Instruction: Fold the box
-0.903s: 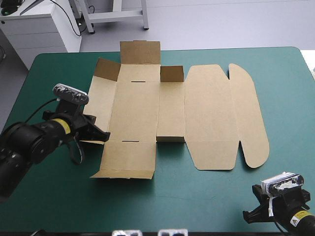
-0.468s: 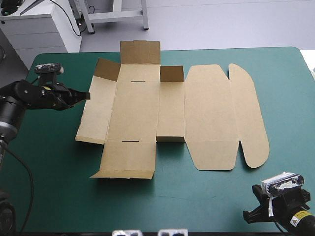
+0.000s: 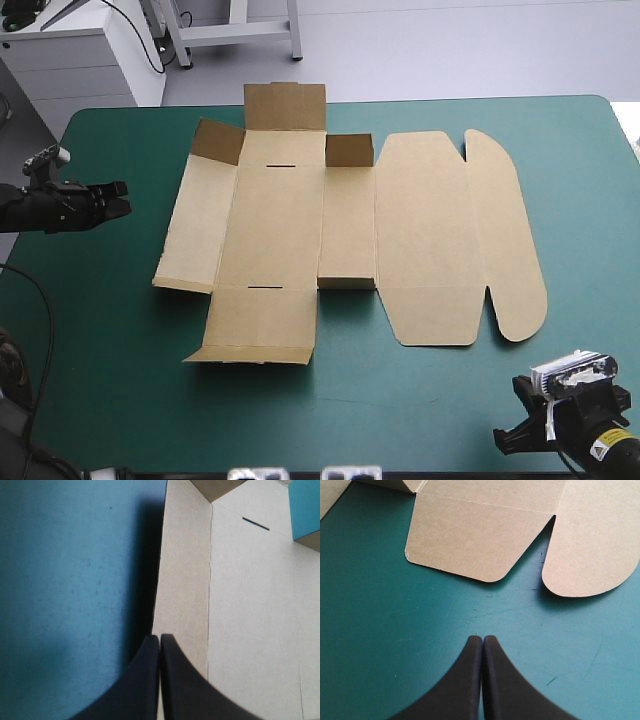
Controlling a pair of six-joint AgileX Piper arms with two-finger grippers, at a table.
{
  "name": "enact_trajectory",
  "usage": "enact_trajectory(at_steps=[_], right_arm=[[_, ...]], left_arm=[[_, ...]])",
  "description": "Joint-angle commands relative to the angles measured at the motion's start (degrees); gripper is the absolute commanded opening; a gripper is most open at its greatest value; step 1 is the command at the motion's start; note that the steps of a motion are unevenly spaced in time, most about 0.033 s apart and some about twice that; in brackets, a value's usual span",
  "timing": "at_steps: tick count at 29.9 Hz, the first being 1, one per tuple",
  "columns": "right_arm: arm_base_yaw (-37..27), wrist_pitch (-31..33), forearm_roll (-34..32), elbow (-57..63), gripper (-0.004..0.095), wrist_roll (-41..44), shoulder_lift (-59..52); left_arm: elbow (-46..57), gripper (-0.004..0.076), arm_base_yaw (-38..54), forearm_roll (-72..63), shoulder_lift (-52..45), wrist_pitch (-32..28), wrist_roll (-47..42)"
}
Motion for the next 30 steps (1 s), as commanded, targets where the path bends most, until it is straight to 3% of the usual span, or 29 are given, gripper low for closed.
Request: enact_trajectory(at_steps=[1, 4, 8, 11, 21, 30], right_arm=[[0.03, -3.17, -0.13, -1.77, -0.0020, -0.58, 0.86], [0.03, -3.25, -0.11, -1.77, -0.0020, -0.58, 0.86], [0.03, -3.25, -0.11, -1.77, -0.0020, -0.58, 0.86], [0.03, -3.25, -0.11, -1.77, -0.0020, -0.58, 0.86], [0.03, -3.25, -0.11, -1.77, -0.0020, -0.31, 0.86], [0.03, -3.25, -0.11, -1.77, -0.0020, -0.18, 0.86]], left_arm=[[-1.81, 0.0026, -0.02, -3.63, -1.34, -0.41, 1.42], [-1.81, 0.0146, -0.02, -3.51, -0.25, -0.41, 1.90], [-1.81, 0.0453, -0.02, -3.63, 1.16, 0.25, 2.91], [-1.81, 0.0590, -0.02, -4.18, 2.33, 2.52, 2.91], [-1.81, 0.0544, -0.12, -10.23, 9.02, 12.31, 5.38], [-2.27, 0.0515, -1.94, -13.88, 13.51, 15.43, 7.16]])
